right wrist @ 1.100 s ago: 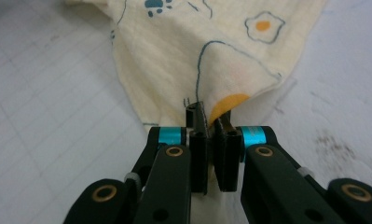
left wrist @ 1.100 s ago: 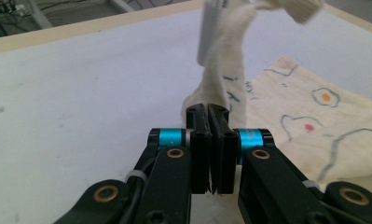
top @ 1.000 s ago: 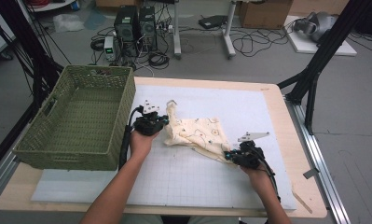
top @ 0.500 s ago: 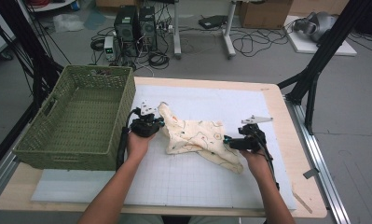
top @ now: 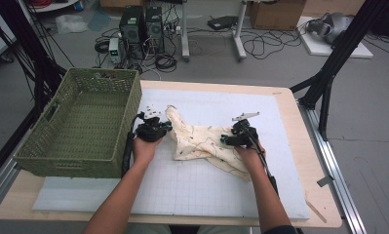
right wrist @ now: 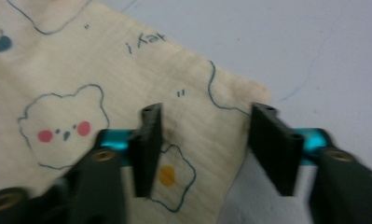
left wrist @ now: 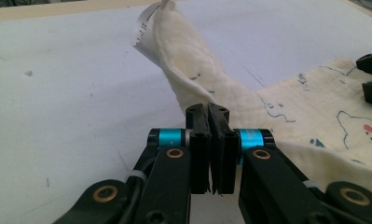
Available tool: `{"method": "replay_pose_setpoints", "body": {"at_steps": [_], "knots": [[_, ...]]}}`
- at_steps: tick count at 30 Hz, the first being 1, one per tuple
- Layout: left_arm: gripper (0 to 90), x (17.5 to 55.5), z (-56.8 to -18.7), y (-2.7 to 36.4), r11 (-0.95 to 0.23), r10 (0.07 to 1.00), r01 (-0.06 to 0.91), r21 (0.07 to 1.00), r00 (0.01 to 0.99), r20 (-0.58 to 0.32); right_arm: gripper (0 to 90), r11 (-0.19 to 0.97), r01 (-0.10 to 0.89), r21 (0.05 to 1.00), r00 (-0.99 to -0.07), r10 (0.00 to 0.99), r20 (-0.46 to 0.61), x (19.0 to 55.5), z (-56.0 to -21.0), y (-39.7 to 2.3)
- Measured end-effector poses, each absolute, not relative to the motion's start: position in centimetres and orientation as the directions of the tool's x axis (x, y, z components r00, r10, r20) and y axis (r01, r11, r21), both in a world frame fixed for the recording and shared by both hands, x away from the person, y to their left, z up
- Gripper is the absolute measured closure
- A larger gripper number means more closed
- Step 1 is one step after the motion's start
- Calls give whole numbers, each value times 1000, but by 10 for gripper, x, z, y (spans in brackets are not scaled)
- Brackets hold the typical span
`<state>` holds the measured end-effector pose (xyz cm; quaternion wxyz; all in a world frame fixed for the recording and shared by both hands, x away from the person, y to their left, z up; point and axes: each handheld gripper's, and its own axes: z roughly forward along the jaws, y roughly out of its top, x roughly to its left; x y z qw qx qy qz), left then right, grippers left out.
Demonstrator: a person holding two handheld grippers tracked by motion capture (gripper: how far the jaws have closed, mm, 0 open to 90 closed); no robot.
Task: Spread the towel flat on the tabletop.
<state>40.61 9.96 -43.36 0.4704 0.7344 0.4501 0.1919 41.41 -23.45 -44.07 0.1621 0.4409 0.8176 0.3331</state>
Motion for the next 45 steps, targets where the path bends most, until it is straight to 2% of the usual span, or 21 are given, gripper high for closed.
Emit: {"method": "replay_pose_setpoints", "body": {"at_steps": [2, 5, 9, 12, 13, 14, 15, 16, 17, 18, 19, 21, 24, 28, 33, 35, 38, 40, 45], "knots": [[867, 408, -434, 100, -146, 844, 476, 867, 518, -142, 831, 375, 623, 686, -541, 840, 32, 415, -439, -236], [870, 412, -433, 101, -157, 843, 468, 870, 522, -128, 861, 390, 614, 687, -494, 868, -51, 417, -438, -241], [872, 418, -433, 99, -87, 837, 450, 889, 517, -180, 858, 347, 601, 721, -448, 892, -55, 421, -438, -249], [857, 421, -441, 92, -97, 836, 467, 879, 517, -183, 858, 296, 585, 755, -386, 921, -62, 427, -436, -257], [811, 421, -441, 92, -97, 836, 467, 879, 517, -183, 850, 289, 580, 762, -362, 929, -78, 428, -435, -258], [811, 420, -441, 91, -107, 840, 468, 877, 515, -172, 850, 289, 580, 762, -362, 929, -78, 428, -435, -258], [631, 420, -441, 91, -107, 843, 471, 876, 510, -171, 755, 269, 595, 758, -332, 941, -74, 431, -435, -261], [631, 420, -440, 92, -100, 850, 476, 874, 497, -173, 755, 269, 595, 758, -332, 941, -74, 431, -435, -261], [558, 420, -439, 93, -98, 855, 478, 873, 489, -172, 730, 263, 605, 752, -321, 944, -72, 432, -435, -262], [519, 419, -438, 94, -108, 856, 477, 872, 491, -163, 662, 244, 614, 751, -315, 948, -51, 431, -434, -266], [519, 418, -437, 95, -124, 855, 477, 870, 496, -150, 662, 244, 614, 751, -315, 948, -51, 431, -434, -266], [500, 416, -435, 96, -145, 846, 482, 864, 513, -144, 549, 228, 613, 756, -318, 948, -29, 428, -431, -268], [481, 410, -427, 95, -147, 824, 470, 870, 545, -155, 470, 219, 623, 750, -329, 944, -3, 423, -425, -270], [467, 401, -417, 96, -159, 795, 467, 870, 582, -168, 448, 246, 590, 769, -371, 929, -12, 411, -415, -269], [444, 396, -409, 100, -142, 772, 465, 874, 604, -196, 471, 282, 566, 775, -453, 892, 6, 385, -411, -270], [427, 393, -408, 100, -156, 765, 471, 868, 614, -195, 457, 304, 581, 754, -495, 869, 31, 373, -410, -271], [414, 391, -409, 97, -180, 759, 481, 858, 623, -190, 456, 339, 567, 751, -513, 859, -1, 365, -411, -270], [406, 389, -413, 92, -189, 757, 487, 853, 626, -190, 456, 370, 561, 741, -535, 845, -16, 358, -415, -269], [391, 387, -427, 80, -219, 748, 511, 831, 635, -193, 475, 367, 606, 706, -551, 833, 40, 356, -437, -270]]}}
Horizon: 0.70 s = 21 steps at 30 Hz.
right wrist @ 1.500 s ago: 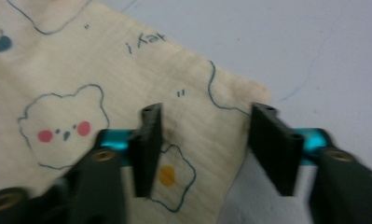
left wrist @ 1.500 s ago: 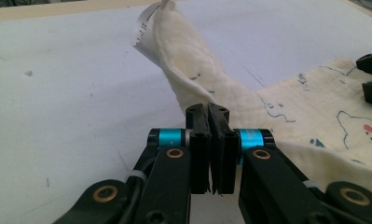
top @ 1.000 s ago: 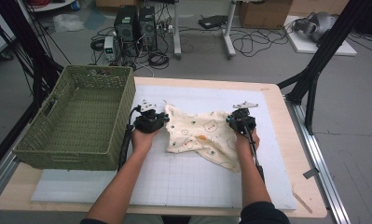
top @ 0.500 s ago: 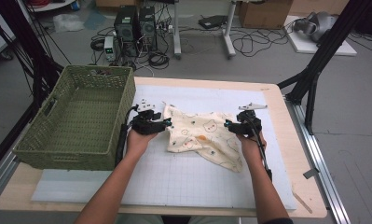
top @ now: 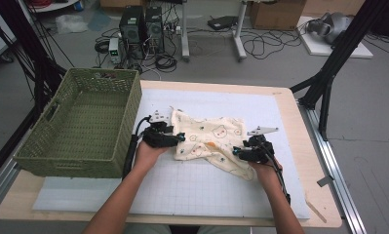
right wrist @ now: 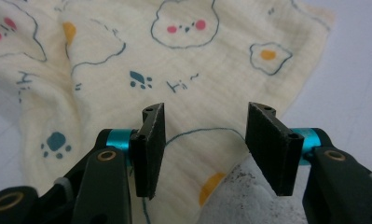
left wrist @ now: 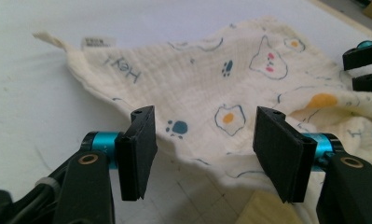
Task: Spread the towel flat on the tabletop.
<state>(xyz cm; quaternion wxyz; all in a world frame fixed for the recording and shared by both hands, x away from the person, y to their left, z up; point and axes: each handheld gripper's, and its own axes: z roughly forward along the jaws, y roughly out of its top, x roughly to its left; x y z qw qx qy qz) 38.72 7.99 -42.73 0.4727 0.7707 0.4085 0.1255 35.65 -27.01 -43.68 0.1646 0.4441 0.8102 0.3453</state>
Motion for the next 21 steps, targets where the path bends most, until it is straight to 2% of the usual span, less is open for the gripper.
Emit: {"method": "replay_pose_setpoints", "body": {"at_steps": [7, 10, 11, 12, 13, 14, 15, 16, 17, 21], "knots": [[380, 391, -446, 65, -334, 759, 552, 764, 638, -129, 456, 396, 595, 699, -568, 823, 18, 357, -442, -264], [483, 389, -446, 61, -410, 752, 504, 761, 659, -31, 458, 425, 581, 694, -579, 815, -15, 356, -442, -261], [623, 388, -446, 61, -408, 748, 503, 762, 662, -37, 466, 428, 578, 695, -582, 813, -16, 356, -442, -261], [623, 388, -446, 62, -410, 742, 502, 761, 669, -42, 466, 428, 578, 695, -582, 813, -16, 356, -442, -261], [802, 388, -445, 62, -419, 731, 495, 762, 681, -41, 511, 425, 580, 695, -588, 809, -4, 356, -442, -261], [847, 387, -445, 62, -428, 722, 487, 761, 691, -36, 553, 430, 575, 696, -595, 804, -5, 356, -442, -261], [854, 386, -444, 62, -438, 720, 480, 760, 694, -24, 686, 436, 570, 696, -605, 796, -3, 355, -441, -261], [854, 386, -444, 62, -438, 720, 480, 760, 693, -23, 686, 436, 570, 696, -605, 796, -3, 355, -441, -261], [858, 386, -444, 62, -436, 722, 479, 762, 692, -22, 845, 443, 566, 695, -631, 775, 20, 354, -441, -259], [858, 389, -441, 70, -378, 750, 481, 791, 660, -44, 876, 473, 534, 701, -646, 763, -23, 356, -440, -256]]}}
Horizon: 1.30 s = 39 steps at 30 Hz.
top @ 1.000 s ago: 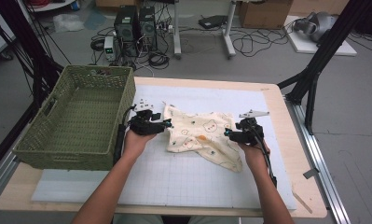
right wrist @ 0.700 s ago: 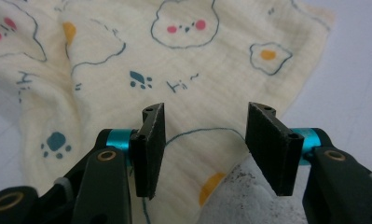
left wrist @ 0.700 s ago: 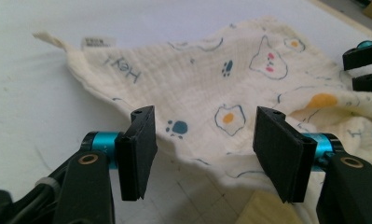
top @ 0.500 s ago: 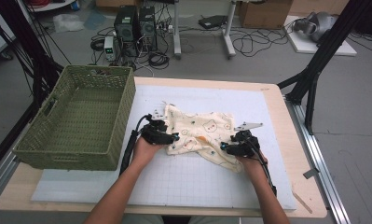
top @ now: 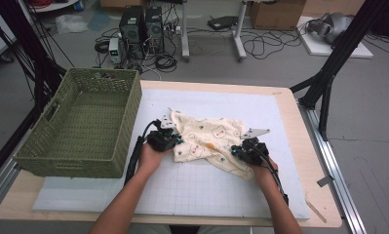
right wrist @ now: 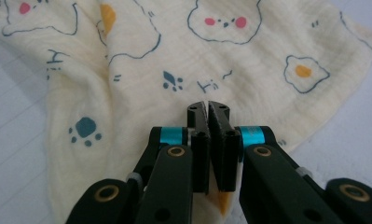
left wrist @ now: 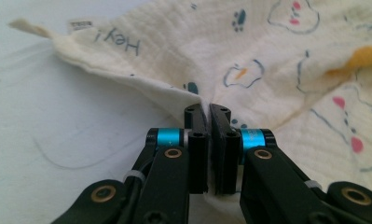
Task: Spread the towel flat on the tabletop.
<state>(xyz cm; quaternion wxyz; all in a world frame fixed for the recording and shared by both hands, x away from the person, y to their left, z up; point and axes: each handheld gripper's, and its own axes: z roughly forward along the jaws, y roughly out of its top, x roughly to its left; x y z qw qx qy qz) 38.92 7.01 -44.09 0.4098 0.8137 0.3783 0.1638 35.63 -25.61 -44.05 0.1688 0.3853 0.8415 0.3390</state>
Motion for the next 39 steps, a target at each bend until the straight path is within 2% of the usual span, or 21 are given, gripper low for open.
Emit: {"method": "replay_pose_setpoints", "body": {"at_steps": [4, 9, 15, 16, 17, 19, 22, 29, 31, 34, 39], "knots": [[858, 401, -440, 80, -298, 775, 499, 814, 625, -99, 880, 456, 527, 717, -616, 786, -48, 371, -442, -259], [857, 412, -437, 83, -265, 787, 491, 830, 607, -108, 880, 432, 517, 739, -584, 809, -65, 393, -441, -259], [840, 419, -443, 92, -156, 838, 523, 838, 519, -168, 878, 374, 504, 778, -529, 846, -63, 406, -436, -256], [778, 419, -443, 92, -156, 838, 523, 838, 519, -168, 878, 374, 504, 778, -529, 846, -63, 406, -436, -256], [778, 418, -441, 92, -145, 844, 519, 842, 509, -169, 858, 384, 501, 776, -523, 848, -82, 405, -436, -253], [548, 417, -436, 95, -88, 843, 530, 843, 491, -221, 731, 404, 494, 770, -527, 843, -104, 401, -433, -249], [441, 410, -428, 98, -98, 835, 513, 853, 509, -210, 572, 391, 486, 782, -520, 848, -101, 392, -424, -252], [405, 393, -420, 104, -143, 799, 472, 870, 574, -181, 542, 332, 435, 837, -539, 841, -53, 370, -408, -271], [398, 389, -420, 104, -149, 785, 470, 870, 591, -185, 496, 334, 439, 834, -555, 831, -40, 361, -405, -277], [378, 383, -419, 101, -185, 754, 484, 855, 628, -192, 486, 352, 434, 829, -563, 825, -55, 353, -404, -279], [416, 372, -419, 96, -216, 735, 448, 867, 660, -158, 472, 353, 439, 826, -579, 814, -40, 338, -410, -286]]}}
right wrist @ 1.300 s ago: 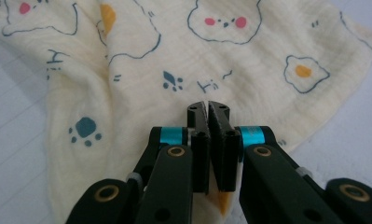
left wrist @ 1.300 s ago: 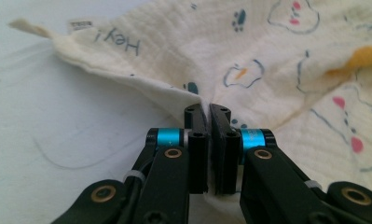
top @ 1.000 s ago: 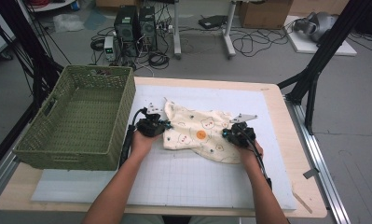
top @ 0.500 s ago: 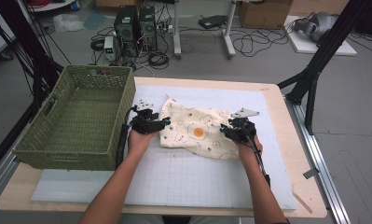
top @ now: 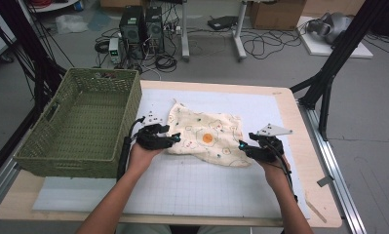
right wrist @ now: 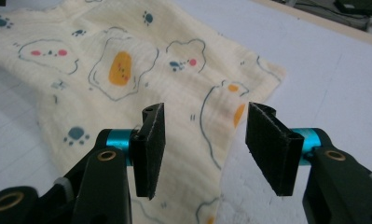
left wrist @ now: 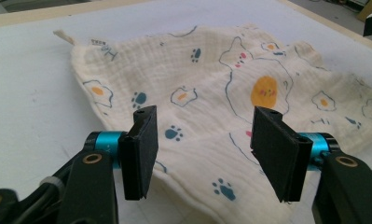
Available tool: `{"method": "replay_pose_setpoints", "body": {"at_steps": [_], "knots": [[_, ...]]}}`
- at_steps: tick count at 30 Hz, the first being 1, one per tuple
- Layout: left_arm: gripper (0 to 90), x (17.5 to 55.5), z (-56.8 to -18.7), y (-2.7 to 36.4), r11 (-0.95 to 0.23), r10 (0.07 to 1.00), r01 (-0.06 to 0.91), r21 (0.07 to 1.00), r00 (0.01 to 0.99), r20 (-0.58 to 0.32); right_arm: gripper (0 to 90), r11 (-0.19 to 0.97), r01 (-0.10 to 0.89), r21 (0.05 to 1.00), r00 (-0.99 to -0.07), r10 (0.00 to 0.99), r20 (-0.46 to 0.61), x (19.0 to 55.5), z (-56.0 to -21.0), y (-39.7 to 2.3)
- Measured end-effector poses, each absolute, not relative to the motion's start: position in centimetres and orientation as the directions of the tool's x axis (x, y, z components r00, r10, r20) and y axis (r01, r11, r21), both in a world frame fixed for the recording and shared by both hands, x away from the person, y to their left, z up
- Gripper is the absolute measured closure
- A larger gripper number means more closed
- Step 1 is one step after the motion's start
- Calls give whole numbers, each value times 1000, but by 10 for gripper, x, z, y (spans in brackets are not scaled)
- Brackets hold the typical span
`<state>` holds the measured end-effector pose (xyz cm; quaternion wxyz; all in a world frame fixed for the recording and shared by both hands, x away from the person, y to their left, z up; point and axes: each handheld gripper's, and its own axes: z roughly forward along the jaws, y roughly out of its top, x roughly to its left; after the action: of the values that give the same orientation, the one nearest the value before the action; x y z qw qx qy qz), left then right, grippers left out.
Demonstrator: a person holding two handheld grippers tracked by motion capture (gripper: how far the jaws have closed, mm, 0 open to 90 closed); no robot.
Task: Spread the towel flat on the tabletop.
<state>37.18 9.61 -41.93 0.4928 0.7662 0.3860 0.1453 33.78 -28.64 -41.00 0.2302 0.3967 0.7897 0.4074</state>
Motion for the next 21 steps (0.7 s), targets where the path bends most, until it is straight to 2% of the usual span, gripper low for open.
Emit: {"method": "replay_pose_setpoints", "body": {"at_steps": [4, 6, 14, 17, 18, 19, 20, 21], "knots": [[417, 367, -427, 98, -218, 735, 467, 857, 656, -171, 468, 342, 456, 822, -581, 813, -16, 332, -413, -294], [416, 365, -430, 99, -219, 742, 477, 851, 648, -172, 523, 332, 482, 811, -596, 802, 26, 331, -415, -300], [415, 369, -441, 94, -248, 752, 505, 827, 638, -164, 525, 394, 536, 747, -604, 797, 13, 338, -433, -291], [469, 373, -449, 91, -302, 757, 532, 791, 638, -141, 535, 414, 569, 711, -596, 803, 9, 341, -445, -285], [555, 372, -450, 89, -330, 762, 511, 793, 640, -95, 563, 392, 569, 723, -588, 808, 24, 341, -445, -286], [647, 372, -450, 89, -345, 771, 503, 793, 633, -66, 660, 395, 571, 720, -593, 805, 29, 342, -444, -286], [778, 372, -449, 90, -351, 781, 500, 792, 623, -47, 762, 400, 567, 720, -602, 798, 31, 342, -444, -286], [865, 373, -449, 92, -337, 789, 502, 796, 612, -53, 855, 429, 550, 717, -625, 780, 13, 340, -443, -283]]}}
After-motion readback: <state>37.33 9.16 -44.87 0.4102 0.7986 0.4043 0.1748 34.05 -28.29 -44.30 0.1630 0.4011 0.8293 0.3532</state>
